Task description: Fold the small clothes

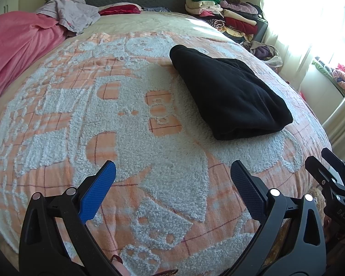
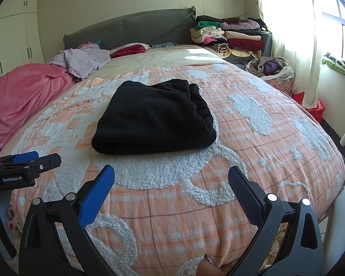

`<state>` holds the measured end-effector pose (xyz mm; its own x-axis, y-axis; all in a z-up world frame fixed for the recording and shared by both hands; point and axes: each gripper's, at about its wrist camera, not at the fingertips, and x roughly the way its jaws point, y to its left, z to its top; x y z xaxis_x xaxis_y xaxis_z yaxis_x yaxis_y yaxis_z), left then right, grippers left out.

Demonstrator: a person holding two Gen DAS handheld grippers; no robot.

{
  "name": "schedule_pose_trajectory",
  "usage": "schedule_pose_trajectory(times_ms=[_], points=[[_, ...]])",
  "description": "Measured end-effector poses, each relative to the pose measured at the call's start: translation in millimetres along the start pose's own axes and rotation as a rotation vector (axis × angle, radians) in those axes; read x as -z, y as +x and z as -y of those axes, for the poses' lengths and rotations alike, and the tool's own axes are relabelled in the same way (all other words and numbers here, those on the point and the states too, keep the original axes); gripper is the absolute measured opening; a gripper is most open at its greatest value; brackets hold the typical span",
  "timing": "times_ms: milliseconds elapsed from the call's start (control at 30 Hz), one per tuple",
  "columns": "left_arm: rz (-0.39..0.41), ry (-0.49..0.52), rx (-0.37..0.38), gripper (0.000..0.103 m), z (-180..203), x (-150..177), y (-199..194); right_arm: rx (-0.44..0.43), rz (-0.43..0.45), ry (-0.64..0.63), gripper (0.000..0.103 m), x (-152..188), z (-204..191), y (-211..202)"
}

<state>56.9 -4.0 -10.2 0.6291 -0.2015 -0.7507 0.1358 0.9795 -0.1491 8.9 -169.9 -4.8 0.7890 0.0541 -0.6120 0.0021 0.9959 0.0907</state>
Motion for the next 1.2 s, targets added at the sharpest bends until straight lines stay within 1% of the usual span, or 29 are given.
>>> schedule_pose_trajectory(times_ms=[900, 1033, 1200], points=[[-0.003, -0.002, -0.006, 0.093, -3.8, 0.2, -3.0, 0.006, -0.011, -0.001, 0.098, 2.7, 1.6, 6.0], [0.005, -0.003, 0.003, 0.093, -5.4, -0.8, -4.4, 0.019, -0.015, 0.004, 0.098, 2.7, 2.2, 7.5], [-0.006, -0.022, -0.038, 0.093, -15.8, 0.1, -2.9, 0.084, -0.043, 0.037, 0.098, 4.8, 13.6, 12.0]])
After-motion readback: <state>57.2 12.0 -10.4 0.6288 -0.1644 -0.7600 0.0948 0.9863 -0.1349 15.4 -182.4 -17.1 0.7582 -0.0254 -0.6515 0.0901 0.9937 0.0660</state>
